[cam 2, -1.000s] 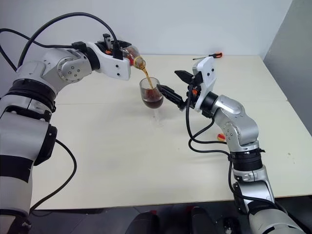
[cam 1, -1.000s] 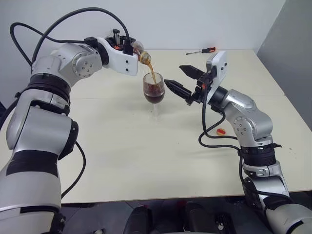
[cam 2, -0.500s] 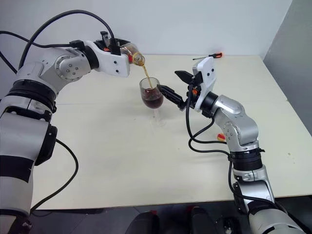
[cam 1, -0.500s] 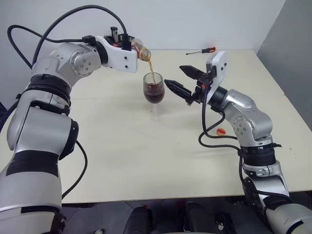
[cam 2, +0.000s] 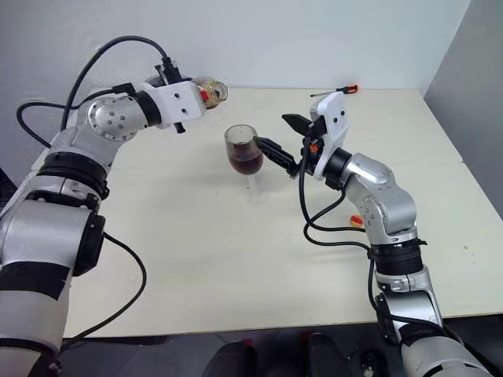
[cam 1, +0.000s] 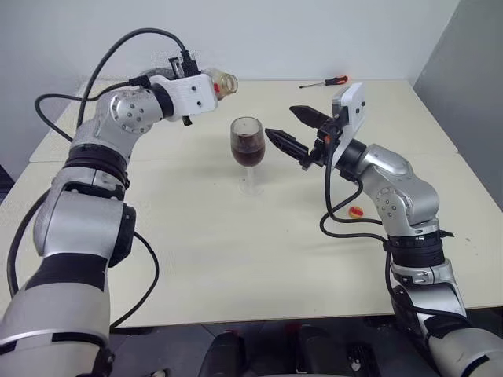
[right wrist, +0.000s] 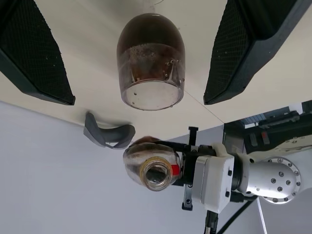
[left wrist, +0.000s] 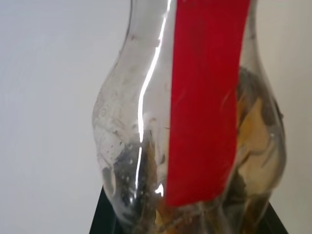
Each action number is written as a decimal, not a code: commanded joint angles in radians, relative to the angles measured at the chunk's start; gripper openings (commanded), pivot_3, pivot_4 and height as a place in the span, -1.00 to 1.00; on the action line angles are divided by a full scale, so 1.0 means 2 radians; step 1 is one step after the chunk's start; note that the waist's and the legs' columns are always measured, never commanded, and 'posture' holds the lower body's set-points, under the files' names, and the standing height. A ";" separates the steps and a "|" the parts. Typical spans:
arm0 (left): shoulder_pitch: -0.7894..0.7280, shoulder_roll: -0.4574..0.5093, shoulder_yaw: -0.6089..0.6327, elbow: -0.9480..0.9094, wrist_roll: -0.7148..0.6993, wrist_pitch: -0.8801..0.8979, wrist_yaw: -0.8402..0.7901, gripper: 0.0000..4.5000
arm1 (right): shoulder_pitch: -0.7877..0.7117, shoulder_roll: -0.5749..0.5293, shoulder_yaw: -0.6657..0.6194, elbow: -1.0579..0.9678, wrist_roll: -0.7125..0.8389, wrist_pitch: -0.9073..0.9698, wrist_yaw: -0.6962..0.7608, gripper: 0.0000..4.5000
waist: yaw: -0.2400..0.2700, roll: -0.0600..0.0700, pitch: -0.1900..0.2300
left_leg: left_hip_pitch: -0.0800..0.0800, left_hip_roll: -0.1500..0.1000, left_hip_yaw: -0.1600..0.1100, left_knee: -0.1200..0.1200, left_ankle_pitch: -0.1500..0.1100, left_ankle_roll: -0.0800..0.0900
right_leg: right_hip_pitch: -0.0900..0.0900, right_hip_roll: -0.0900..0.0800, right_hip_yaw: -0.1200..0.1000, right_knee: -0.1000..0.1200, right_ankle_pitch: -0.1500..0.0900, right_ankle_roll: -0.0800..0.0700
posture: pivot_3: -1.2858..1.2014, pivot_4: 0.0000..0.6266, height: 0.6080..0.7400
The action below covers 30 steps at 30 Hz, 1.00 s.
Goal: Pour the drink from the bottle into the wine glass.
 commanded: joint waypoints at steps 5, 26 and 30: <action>0.012 -0.023 0.099 -0.057 -0.124 0.110 -0.060 -0.55 | -0.007 -0.004 -0.009 -0.025 0.004 -0.003 0.000 1.00 | 0.000 0.000 0.000 | 0.000 0.000 0.000 0.000 0.000 0.000 | 0.000 0.000 0.000 0.000 0.000 0.000 | 0.03 -0.52 1.00; 0.346 -0.072 0.308 -0.470 -0.294 0.485 0.134 -0.55 | 0.207 -0.078 0.033 -0.230 0.064 0.034 0.077 1.00 | 0.002 -0.001 -0.001 | 0.000 0.000 -0.003 0.001 0.000 0.000 | 0.001 0.000 0.000 0.001 0.000 0.000 | 0.03 -0.52 1.00; 0.356 -0.071 0.312 -0.440 -0.294 0.470 0.147 -0.55 | 0.206 -0.069 0.040 -0.227 0.060 0.031 0.067 1.00 | 0.002 -0.002 -0.001 | 0.000 0.000 -0.003 0.001 0.000 0.000 | 0.001 0.000 0.000 0.001 0.000 0.000 | 0.03 -0.52 1.00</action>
